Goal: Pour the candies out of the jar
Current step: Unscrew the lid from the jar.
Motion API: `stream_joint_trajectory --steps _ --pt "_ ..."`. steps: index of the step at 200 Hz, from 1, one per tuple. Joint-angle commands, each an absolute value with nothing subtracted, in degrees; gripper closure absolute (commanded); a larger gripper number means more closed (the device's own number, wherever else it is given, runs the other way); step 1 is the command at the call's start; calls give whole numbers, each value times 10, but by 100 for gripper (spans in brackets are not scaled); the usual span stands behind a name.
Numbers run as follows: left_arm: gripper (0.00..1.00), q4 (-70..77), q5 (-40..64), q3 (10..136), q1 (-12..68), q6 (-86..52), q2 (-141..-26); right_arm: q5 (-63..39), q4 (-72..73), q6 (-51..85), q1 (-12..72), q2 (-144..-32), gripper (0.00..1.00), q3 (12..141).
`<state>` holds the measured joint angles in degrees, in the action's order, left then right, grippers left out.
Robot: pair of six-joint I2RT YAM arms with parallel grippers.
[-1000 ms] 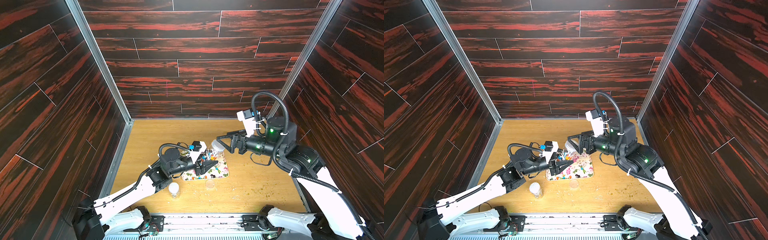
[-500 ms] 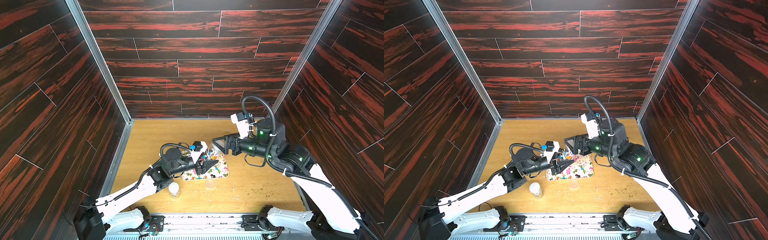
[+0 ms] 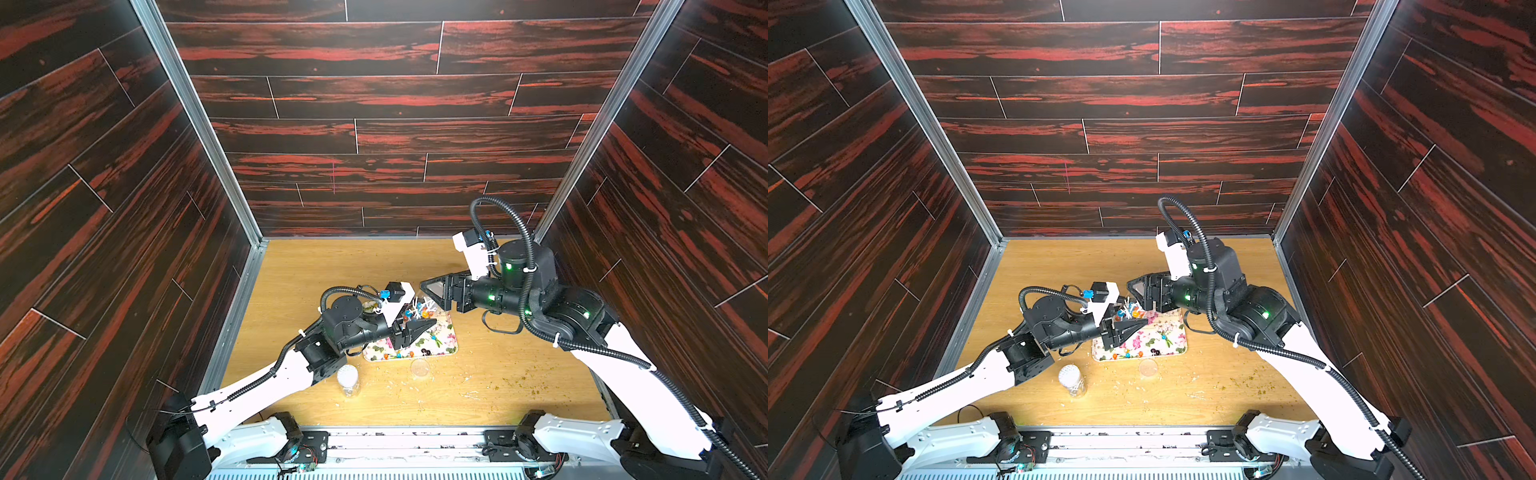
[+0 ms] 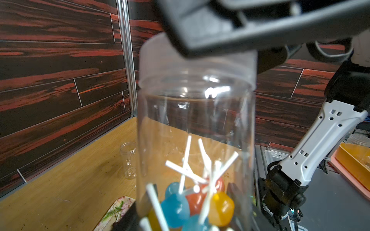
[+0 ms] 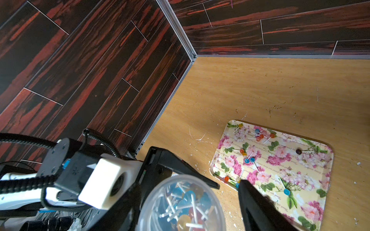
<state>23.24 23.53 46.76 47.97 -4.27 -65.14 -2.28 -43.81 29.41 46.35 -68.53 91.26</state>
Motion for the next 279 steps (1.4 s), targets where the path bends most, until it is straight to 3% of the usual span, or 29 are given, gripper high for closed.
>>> stream_joint_trajectory --steps 1,47,80,216,279 --pt "45 254 231 471 478 -38 -629 -19 -449 305 467 -687 24 908" --pt "44 255 234 471 478 -43 -630 -29 -436 289 467 -685 43 904" --pt "44 255 236 468 478 -46 -622 -37 -416 244 467 -670 49 897" --pt "44 255 328 475 477 -117 -609 -276 -418 -111 448 -659 49 937" --pt "44 279 357 480 477 -145 -617 -365 -423 -159 406 -662 54 947"
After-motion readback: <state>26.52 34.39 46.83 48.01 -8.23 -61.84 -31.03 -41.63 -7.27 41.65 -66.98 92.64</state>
